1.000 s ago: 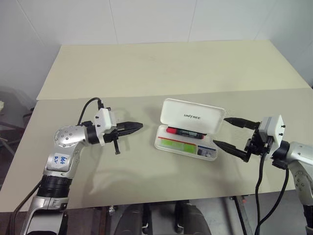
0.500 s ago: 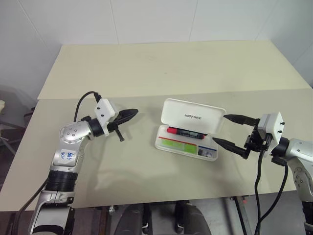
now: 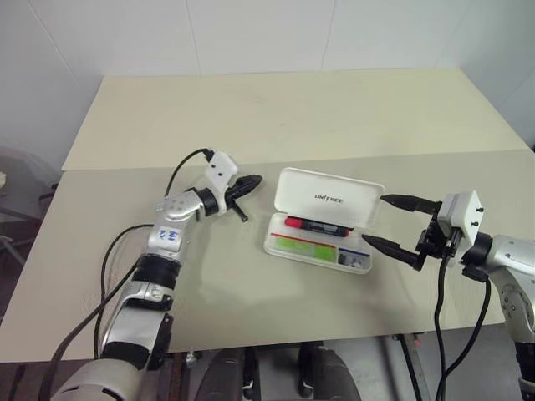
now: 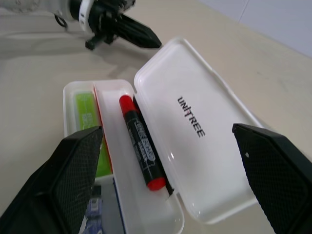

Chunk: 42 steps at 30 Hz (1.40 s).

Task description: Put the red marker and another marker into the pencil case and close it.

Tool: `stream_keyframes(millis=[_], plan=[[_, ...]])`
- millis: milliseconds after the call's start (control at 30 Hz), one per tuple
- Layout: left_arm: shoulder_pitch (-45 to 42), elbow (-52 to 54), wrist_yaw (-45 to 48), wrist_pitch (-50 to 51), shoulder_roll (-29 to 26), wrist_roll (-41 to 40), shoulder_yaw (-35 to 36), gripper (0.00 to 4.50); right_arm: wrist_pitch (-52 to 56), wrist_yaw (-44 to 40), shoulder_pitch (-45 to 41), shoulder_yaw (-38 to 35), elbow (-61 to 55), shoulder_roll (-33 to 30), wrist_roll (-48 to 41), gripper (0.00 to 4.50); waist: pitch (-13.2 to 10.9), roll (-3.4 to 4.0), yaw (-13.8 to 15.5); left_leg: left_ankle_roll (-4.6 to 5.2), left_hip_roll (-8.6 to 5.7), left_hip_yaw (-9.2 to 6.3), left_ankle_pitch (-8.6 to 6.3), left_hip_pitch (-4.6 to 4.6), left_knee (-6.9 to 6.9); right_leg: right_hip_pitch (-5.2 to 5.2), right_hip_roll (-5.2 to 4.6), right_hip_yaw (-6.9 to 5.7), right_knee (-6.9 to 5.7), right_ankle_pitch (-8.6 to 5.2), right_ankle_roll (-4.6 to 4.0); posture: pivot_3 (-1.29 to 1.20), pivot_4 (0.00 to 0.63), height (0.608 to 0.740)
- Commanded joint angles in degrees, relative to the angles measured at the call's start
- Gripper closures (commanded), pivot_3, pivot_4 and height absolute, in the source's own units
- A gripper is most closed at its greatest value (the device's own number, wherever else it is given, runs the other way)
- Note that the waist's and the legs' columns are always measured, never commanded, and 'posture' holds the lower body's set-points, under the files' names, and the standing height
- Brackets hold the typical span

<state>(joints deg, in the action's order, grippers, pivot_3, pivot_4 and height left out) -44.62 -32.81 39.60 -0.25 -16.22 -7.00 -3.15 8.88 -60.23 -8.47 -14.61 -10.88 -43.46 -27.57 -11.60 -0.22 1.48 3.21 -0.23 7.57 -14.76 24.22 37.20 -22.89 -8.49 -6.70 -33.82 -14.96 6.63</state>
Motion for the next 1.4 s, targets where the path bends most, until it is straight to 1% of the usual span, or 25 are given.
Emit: stream_keyframes(millis=[33,267,500,600,833,1167,1400], plan=[[-2.45,-2.13,2.05,-2.94,1.0,0.26,-0.58,4.47,0.55,1.33,-0.3,-2.0,-2.32,-1.1,-0.77,0.0,0.0,0.0,-0.01,0.0,0.0,0.01,0.0,0.0,0.0,0.0,0.0,0.0,0.01,0.0,0.0,0.0,0.15,0.74],[-3.69,-5.7,4.57,-5.83,2.79,0.65,-0.75,4.47,2.67,2.59,0.57,-4.61,-3.69,-2.08,-2.42,0.0,-0.01,-0.01,0.0,0.01,0.0,0.01,-0.01,0.0,0.0,-0.01,-0.02,-0.01,0.02,0.0,0.0,0.0,0.15,0.74],[-3.69,-5.79,7.82,-8.02,3.88,-0.37,-0.44,4.47,3.6,0.8,1.2,-8.31,-2.2,-4.26,-4.3,0.0,-0.01,-0.02,0.08,0.06,-0.01,0.03,-0.04,0.0,0.02,0.0,-0.04,0.0,0.02,0.02,0.03,0.0,0.15,0.74],[-3.16,-4.37,11.82,-10.27,4.25,-1.91,-0.41,4.47,3.36,0.11,1.3,-9.24,-1.01,-4.86,-4.43,0.0,-0.01,-0.02,0.09,0.06,-0.01,0.03,-0.04,0.0,0.02,0.0,-0.04,-0.01,0.03,0.02,0.03,0.0,0.15,0.74],[-2.57,-2.87,18.29,-14.92,2.69,-1.78,-0.93,4.47,3.87,0.69,1.41,-9.92,-1.3,-4.29,-5.64,0.0,-0.01,-0.02,0.01,0.09,-0.02,0.08,-0.06,0.01,0.02,0.0,-0.05,-0.04,0.05,0.02,0.03,0.0,0.15,0.74],[-2.32,0.08,24.15,-18.54,-1.35,0.04,-3.84,4.47,5.48,1.44,1.26,-9.51,-2.41,-4.12,-6.75,0.0,-0.01,-0.02,-0.06,0.12,-0.02,0.1,-0.08,0.0,0.07,0.0,-0.06,-0.02,0.03,0.03,0.05,0.0,0.15,0.74],[-2.51,3.38,26.7,-18.25,-1.43,-0.8,-5.48,4.47,8.61,2.15,1.05,-9.48,-4.0,-4.34,-8.65,0.0,-0.01,-0.02,0.01,0.15,-0.02,0.1,-0.1,0.01,0.09,0.0,-0.07,0.0,0.04,0.03,0.05,0.0,0.15,0.74]])
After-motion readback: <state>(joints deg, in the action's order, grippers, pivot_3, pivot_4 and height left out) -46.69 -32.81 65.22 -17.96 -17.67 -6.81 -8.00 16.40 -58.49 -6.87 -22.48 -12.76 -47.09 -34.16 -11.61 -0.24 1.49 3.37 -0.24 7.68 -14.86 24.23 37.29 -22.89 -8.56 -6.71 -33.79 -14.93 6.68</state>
